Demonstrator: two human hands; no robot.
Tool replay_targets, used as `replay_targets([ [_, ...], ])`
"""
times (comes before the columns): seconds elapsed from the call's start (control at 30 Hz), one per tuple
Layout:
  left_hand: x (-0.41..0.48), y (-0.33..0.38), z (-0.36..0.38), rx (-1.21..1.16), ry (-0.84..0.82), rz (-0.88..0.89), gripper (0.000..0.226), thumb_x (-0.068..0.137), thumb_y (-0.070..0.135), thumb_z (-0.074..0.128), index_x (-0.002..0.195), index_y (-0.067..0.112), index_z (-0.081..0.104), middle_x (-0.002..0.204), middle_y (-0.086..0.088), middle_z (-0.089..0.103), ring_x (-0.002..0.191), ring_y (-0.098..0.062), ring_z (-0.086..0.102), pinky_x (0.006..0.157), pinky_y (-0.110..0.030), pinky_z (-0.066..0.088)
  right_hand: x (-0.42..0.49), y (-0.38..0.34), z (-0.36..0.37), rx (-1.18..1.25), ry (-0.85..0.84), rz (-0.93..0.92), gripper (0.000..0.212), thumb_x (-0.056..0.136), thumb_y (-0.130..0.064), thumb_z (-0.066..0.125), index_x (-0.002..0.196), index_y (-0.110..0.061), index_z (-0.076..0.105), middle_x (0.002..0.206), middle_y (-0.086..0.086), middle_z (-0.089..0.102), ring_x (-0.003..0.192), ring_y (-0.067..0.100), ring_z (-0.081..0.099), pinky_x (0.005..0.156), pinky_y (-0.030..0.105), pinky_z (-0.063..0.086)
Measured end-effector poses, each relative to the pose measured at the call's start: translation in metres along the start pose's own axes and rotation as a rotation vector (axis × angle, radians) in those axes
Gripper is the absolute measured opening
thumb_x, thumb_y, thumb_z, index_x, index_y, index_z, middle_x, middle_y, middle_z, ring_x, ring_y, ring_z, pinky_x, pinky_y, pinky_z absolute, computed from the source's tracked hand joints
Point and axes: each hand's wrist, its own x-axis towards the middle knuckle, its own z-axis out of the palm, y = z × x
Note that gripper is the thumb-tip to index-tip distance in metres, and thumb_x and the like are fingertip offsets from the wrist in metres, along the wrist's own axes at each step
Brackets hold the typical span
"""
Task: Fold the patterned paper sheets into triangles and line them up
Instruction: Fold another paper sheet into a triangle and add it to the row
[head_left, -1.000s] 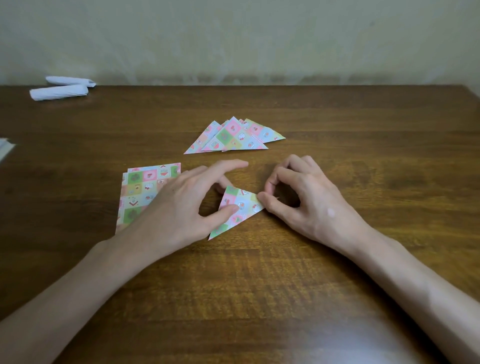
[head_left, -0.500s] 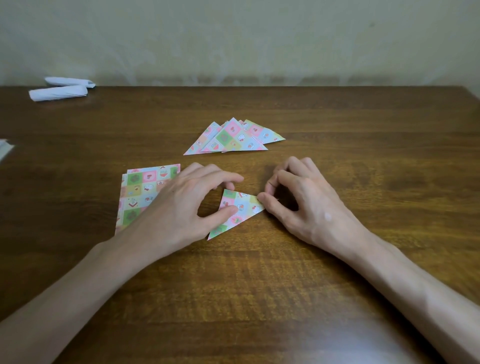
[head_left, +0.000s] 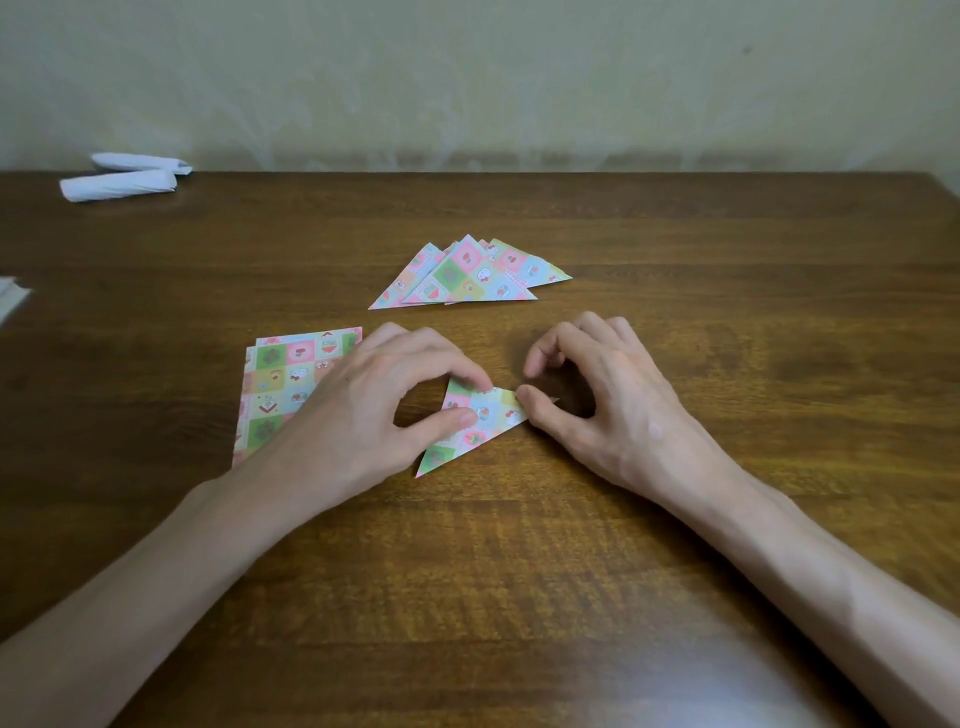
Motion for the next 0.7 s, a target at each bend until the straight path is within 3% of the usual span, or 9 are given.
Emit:
replay_targets([
  [0.2,-0.0006,-0.0015,0.001,0.031,0.033,0.045,0.023,0.09,0.051,0.064,0.11,0.047,0.075,0.113,0.027,0.059,0.117,-0.004,0.049,0.105,-0.055,0.042,-0.0014,0.0042,-0.003,0.034,-0.027,-0.046,0.011,0.094,-0.046,0.065,0.1,-0.038,0.07,0.104,-0.018,0.054,0.104,0.009,0.045,0.092,0.025,0.041],
  [0.37,0.0007,-0.0045,0.0019,0.123,0.07,0.161,0.022,0.092,0.04,0.068,0.111,0.038,0.078,0.114,0.024,0.062,0.109,-0.008,0.051,0.091,-0.045,0.048,-0.0018,0.0031,-0.0051,0.02,-0.01,-0.061,0.017,0.091,-0.052,0.068,0.1,-0.039,0.074,0.104,-0.016,0.056,0.103,0.008,0.046,0.09,0.018,0.039],
  [0.7,-0.0004,-0.0086,0.0027,0.216,0.068,0.241,0.025,0.101,0.043,0.06,0.118,0.036,0.076,0.117,0.021,0.066,0.114,-0.008,0.056,0.088,-0.044,0.047,-0.0026,0.001,-0.0045,0.031,-0.012,-0.077,0.028,0.084,-0.061,0.072,0.102,-0.041,0.079,0.104,-0.016,0.058,0.103,0.011,0.051,0.089,0.019,0.042],
])
